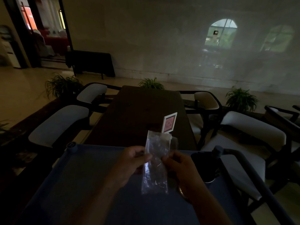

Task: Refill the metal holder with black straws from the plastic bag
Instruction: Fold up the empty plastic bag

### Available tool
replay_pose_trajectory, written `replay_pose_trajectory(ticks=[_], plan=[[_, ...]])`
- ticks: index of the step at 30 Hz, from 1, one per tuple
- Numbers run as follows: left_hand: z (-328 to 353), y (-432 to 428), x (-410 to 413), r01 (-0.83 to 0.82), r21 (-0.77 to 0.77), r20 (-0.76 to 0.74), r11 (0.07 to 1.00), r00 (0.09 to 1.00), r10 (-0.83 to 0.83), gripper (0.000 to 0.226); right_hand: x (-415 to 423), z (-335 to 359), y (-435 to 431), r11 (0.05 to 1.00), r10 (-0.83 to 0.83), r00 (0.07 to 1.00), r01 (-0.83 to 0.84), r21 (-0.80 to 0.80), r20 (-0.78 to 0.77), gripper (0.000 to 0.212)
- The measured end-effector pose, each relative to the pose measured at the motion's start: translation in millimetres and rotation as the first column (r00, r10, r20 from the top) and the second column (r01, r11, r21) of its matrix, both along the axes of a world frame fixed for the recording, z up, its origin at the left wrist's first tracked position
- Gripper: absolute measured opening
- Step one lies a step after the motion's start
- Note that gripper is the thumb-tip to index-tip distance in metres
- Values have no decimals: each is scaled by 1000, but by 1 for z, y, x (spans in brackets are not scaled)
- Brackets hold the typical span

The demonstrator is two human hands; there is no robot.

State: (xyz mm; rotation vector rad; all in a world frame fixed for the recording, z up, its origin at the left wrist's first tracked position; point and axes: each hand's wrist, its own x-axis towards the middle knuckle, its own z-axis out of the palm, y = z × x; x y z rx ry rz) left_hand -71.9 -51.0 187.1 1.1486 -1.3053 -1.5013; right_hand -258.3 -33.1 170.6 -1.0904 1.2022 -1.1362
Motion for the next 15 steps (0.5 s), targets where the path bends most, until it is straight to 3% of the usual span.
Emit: replay_pose_trajectory(ticks=[5,9,15], plan=[[3,0,10,57,-25,81,998,995,-55,17,-2,6,1,1000,6,996,-8,-18,-84,13],[1,3,12,36,-70,79,997,996,-30,15,-5,8,2,998,49,997,-50,-23,-51,16],[-6,5,5,-56,42,-191,998,979,63,17,-5,8,2,999,42,976,-46,15,213,32]])
